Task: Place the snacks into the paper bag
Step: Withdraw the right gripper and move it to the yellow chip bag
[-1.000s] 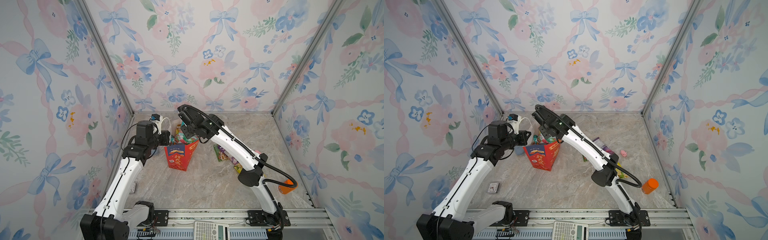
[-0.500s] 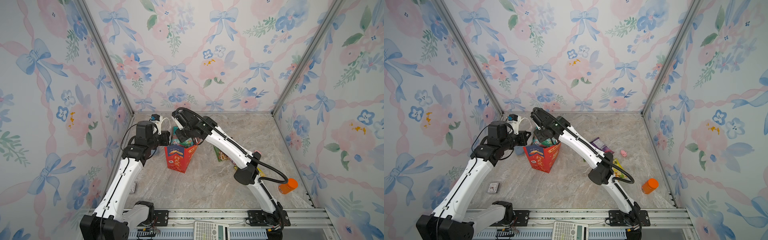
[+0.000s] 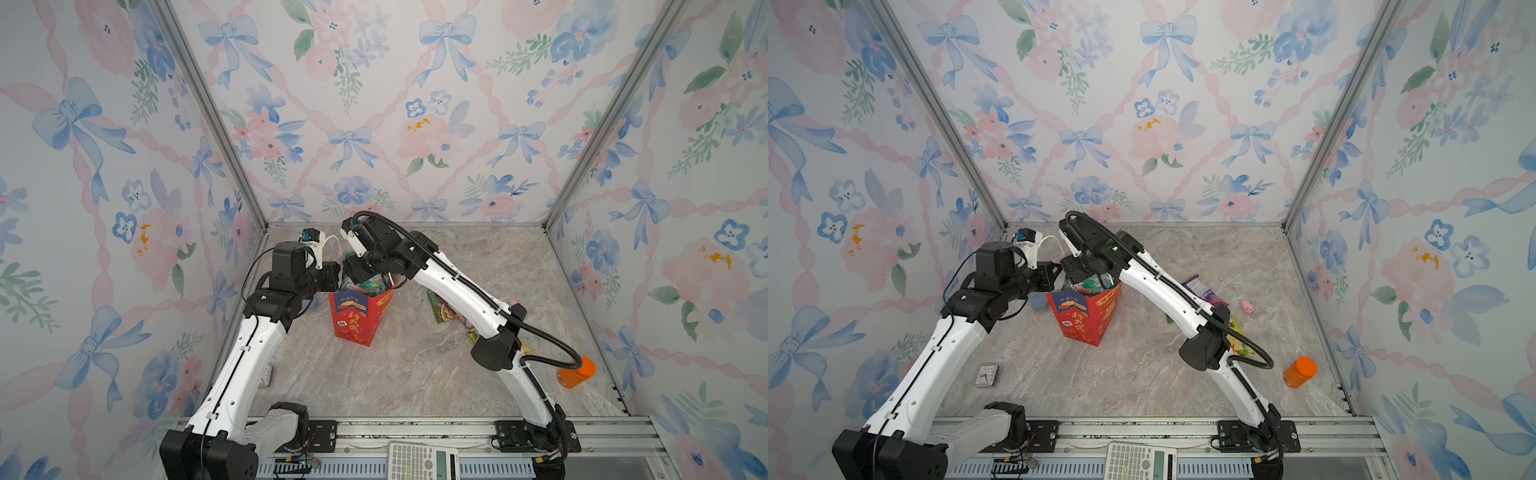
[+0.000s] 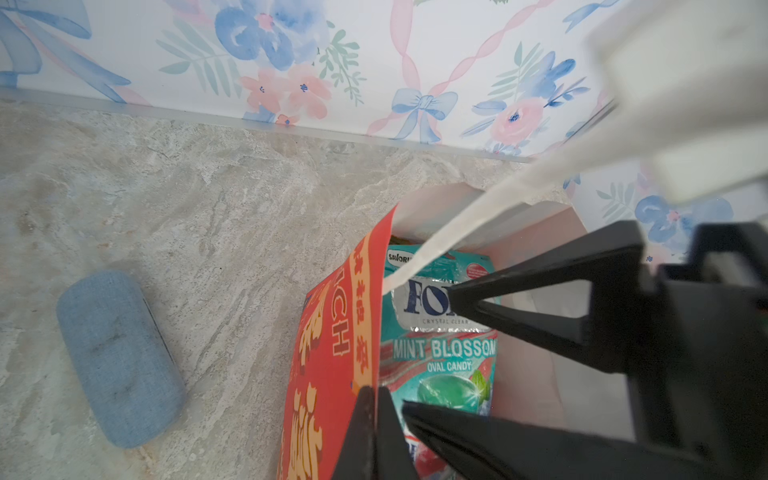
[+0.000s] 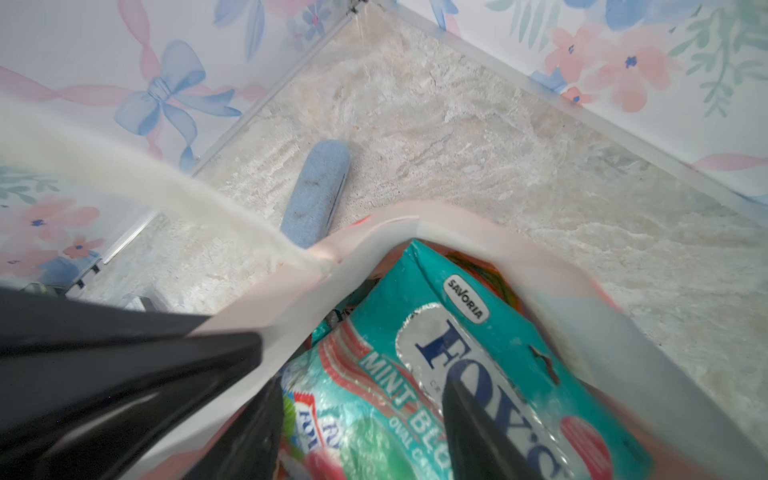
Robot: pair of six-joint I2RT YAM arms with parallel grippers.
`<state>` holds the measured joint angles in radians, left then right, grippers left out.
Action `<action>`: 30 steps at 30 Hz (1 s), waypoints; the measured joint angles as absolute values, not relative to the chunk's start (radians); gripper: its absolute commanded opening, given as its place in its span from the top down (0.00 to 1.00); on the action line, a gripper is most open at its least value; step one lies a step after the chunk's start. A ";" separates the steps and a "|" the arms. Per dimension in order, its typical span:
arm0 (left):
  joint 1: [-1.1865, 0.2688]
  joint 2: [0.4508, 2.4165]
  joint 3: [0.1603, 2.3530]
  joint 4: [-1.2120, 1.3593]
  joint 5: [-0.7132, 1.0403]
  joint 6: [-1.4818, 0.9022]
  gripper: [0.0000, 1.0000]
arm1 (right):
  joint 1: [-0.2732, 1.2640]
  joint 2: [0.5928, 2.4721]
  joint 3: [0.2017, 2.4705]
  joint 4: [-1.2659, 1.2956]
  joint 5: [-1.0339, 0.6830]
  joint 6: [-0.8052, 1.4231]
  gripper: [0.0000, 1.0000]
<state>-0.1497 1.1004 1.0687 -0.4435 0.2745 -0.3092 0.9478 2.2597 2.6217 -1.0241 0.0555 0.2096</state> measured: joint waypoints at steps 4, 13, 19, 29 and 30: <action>-0.149 1.100 1.069 -0.443 0.274 -0.309 1.00 | 0.948 2.081 2.506 -0.953 0.025 0.211 0.30; -0.149 1.100 1.069 -0.443 0.274 -0.309 1.00 | 0.947 1.804 2.291 -0.794 -0.083 0.219 0.26; -0.149 1.100 1.069 -0.443 0.274 -0.309 1.00 | 0.922 1.701 2.082 -0.756 -0.080 0.247 0.27; -0.149 1.100 1.069 -0.443 0.274 -0.310 1.00 | 0.629 1.256 1.377 -0.703 0.008 0.506 0.27; -0.149 1.100 1.069 -0.443 0.274 -0.310 1.00 | 0.594 1.214 1.296 -0.699 0.019 0.542 0.27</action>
